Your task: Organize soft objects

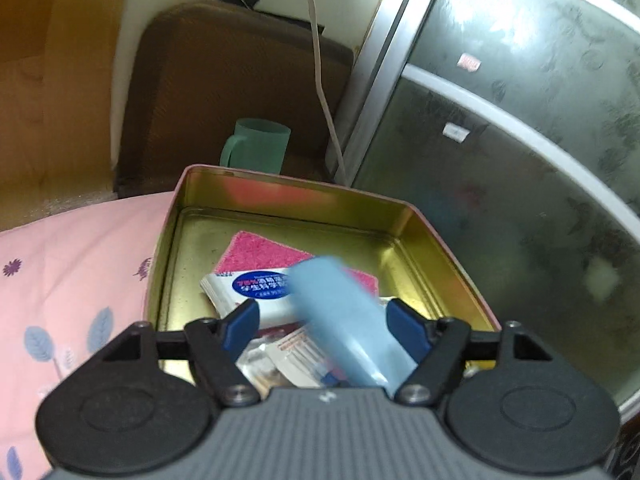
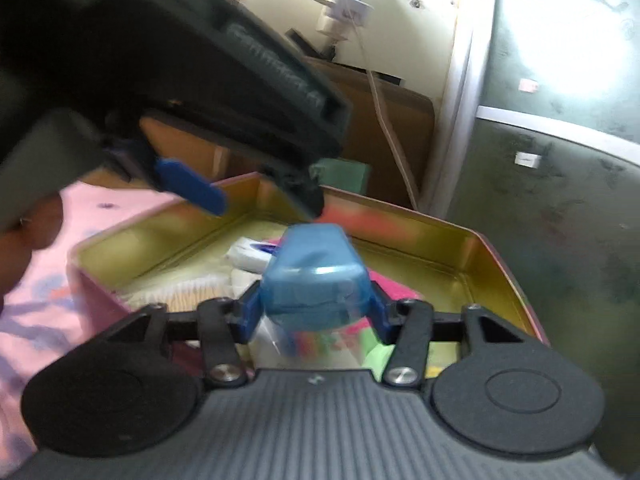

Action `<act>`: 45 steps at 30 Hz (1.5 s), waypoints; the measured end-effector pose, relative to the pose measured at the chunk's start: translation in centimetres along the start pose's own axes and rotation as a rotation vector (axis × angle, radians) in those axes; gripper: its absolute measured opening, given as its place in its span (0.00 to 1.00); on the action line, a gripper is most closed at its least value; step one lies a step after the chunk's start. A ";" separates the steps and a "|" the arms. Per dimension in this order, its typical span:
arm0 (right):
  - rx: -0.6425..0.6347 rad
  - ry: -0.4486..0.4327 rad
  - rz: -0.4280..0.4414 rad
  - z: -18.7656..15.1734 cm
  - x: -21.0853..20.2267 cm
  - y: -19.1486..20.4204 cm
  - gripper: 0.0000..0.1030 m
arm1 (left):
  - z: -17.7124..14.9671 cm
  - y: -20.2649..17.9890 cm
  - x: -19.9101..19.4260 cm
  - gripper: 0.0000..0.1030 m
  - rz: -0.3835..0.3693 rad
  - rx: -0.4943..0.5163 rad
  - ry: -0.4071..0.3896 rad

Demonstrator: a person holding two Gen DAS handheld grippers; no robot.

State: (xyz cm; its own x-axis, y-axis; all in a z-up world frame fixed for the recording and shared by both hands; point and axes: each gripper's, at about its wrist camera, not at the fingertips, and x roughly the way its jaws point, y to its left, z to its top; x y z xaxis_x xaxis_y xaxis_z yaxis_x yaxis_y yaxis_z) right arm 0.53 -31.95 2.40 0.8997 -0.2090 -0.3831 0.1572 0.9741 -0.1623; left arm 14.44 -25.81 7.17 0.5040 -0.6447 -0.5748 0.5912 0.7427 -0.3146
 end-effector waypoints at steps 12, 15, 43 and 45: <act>0.127 -0.092 -0.081 -1.9 -4.5 -1.2 0.70 | -2.7 -1.0 -3.0 0.88 0.139 0.053 -0.040; 0.175 -0.105 -0.055 -2.2 -5.7 -1.5 0.70 | -4.0 -1.8 -4.9 0.90 0.170 0.094 -0.065; 0.446 -0.024 0.010 -5.2 -15.2 2.4 0.85 | -15.7 -0.8 -18.5 1.00 0.433 0.171 -0.116; 0.446 -0.020 0.018 -5.2 -15.3 2.9 0.86 | -16.1 -0.6 -18.5 1.00 0.468 0.184 -0.124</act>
State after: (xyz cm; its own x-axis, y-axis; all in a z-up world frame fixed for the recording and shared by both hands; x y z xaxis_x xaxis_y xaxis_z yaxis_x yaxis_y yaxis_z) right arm -14.88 -26.40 3.08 0.9109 -0.1941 -0.3641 0.2976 0.9202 0.2541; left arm -5.41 -11.36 5.81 0.8052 -0.2759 -0.5250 0.3798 0.9197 0.0992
